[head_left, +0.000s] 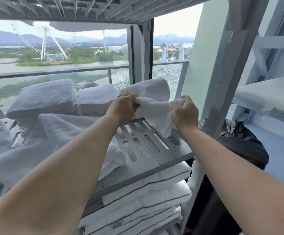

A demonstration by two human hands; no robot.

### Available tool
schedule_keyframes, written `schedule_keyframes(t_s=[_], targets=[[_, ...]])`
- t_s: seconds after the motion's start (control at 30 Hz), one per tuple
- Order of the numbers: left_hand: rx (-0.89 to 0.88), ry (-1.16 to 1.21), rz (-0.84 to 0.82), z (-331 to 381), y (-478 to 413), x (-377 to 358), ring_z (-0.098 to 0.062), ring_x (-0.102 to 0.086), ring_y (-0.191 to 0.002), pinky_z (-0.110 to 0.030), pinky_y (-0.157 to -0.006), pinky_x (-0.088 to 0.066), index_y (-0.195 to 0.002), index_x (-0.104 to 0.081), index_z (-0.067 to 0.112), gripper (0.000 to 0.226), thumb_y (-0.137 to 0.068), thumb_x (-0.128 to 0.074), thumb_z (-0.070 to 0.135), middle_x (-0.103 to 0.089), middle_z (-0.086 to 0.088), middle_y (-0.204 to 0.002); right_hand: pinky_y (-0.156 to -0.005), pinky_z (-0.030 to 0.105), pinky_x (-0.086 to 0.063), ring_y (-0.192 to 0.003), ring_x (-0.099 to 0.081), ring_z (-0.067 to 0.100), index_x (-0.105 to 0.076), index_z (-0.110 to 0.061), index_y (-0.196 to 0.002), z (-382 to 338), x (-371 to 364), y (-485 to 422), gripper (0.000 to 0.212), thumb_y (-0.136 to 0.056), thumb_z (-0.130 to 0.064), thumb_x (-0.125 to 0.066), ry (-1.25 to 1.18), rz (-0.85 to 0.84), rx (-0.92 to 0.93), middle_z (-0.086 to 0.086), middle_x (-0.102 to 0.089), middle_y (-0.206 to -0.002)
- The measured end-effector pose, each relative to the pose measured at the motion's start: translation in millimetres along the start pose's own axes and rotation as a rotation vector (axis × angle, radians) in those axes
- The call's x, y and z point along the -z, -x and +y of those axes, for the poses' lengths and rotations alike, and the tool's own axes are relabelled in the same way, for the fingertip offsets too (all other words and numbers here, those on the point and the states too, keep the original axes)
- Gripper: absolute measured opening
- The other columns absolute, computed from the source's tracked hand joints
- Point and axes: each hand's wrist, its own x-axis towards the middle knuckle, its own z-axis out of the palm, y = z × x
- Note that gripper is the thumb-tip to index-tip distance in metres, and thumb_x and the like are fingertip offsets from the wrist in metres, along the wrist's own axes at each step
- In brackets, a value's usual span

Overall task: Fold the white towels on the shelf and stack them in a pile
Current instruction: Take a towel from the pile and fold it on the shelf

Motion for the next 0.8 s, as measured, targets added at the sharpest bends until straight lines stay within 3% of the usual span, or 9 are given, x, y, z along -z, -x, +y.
schedule_keyframes(t_s=[0.1, 0.23, 0.33, 0.43, 0.57, 0.67, 0.8], targets=[[0.053, 0.005, -0.029, 14.5, 19.7, 2.0, -0.032, -0.061, -0.089, -0.040, -0.075, -0.049, -0.100, -0.056, 0.015, 0.016, -0.101, -0.051, 0.030, -0.061, -0.004, -0.090, -0.070, 0.033, -0.039, -0.091, -0.057, 0.027, -0.057, -0.019, -0.109, 3.1, 1.9, 8.1, 0.026, -0.090, -0.014, -0.039, -0.019, -0.089, -0.037, 0.004, -0.064, -0.097], [0.092, -0.030, -0.025, 40.0, 42.6, 6.4, -0.031, -0.059, -0.076, -0.041, -0.070, -0.050, -0.097, -0.055, 0.019, 0.018, -0.103, -0.048, 0.036, -0.060, -0.004, -0.081, -0.074, 0.033, -0.040, -0.099, -0.057, 0.025, -0.054, -0.026, -0.122, 7.7, 13.2, 23.4, 0.043, -0.086, -0.010, -0.037, -0.017, -0.231, 0.036, 0.006, -0.061, -0.113], [0.082, -0.076, 0.015, 58.5, 56.4, 16.0, -0.030, -0.062, -0.080, -0.037, -0.070, -0.050, -0.098, -0.063, 0.018, 0.024, -0.101, -0.052, 0.039, -0.065, -0.005, -0.084, -0.079, 0.040, -0.049, -0.100, -0.055, 0.022, -0.037, -0.042, -0.143, 9.9, 28.4, 34.0, 0.059, -0.088, -0.021, -0.034, -0.019, -0.321, 0.097, -0.001, -0.053, -0.120], [0.114, -0.120, 0.017, 72.4, 71.0, 23.5, -0.024, -0.062, -0.081, -0.036, -0.070, -0.049, -0.094, -0.067, 0.022, 0.029, -0.096, -0.058, 0.049, -0.068, -0.003, -0.089, -0.083, 0.045, -0.048, -0.102, -0.050, 0.022, -0.029, -0.052, -0.145, 11.7, 42.1, 42.5, 0.068, -0.084, -0.022, -0.028, 0.056, -0.432, 0.153, -0.001, -0.048, -0.124], [0.248, -0.155, -0.004, 84.3, 94.7, 21.9, -0.025, -0.061, -0.081, -0.037, -0.069, -0.047, -0.080, -0.060, 0.025, 0.032, -0.095, -0.057, 0.052, -0.066, -0.001, -0.085, -0.099, 0.052, -0.044, -0.125, -0.045, 0.033, -0.033, -0.044, -0.147, 14.5, 50.9, 49.7, 0.071, -0.086, -0.007, -0.029, 0.203, -0.554, 0.211, 0.008, -0.042, -0.143], [0.314, -0.203, -0.001, 90.1, 113.3, 19.9, -0.028, -0.062, -0.087, -0.035, -0.068, -0.043, -0.089, -0.063, 0.020, 0.028, -0.096, -0.057, 0.046, -0.067, -0.003, -0.089, -0.101, 0.048, -0.042, -0.127, -0.044, 0.036, -0.040, -0.038, -0.146, 14.4, 56.6, 57.9, 0.062, -0.091, -0.012, -0.033, 0.207, -0.586, 0.233, 0.015, -0.043, -0.142], [0.398, -0.261, 0.001, 94.9, 135.0, 26.3, -0.026, -0.064, -0.100, -0.040, -0.086, -0.054, -0.106, -0.068, 0.022, 0.021, -0.094, -0.062, 0.039, -0.071, -0.003, -0.107, -0.108, 0.046, -0.037, -0.133, -0.039, 0.031, -0.048, -0.032, -0.144, 10.2, 67.8, 71.2, 0.052, -0.094, -0.018, -0.042, 0.219, -0.492, 0.318, 0.009, -0.044, -0.145]])
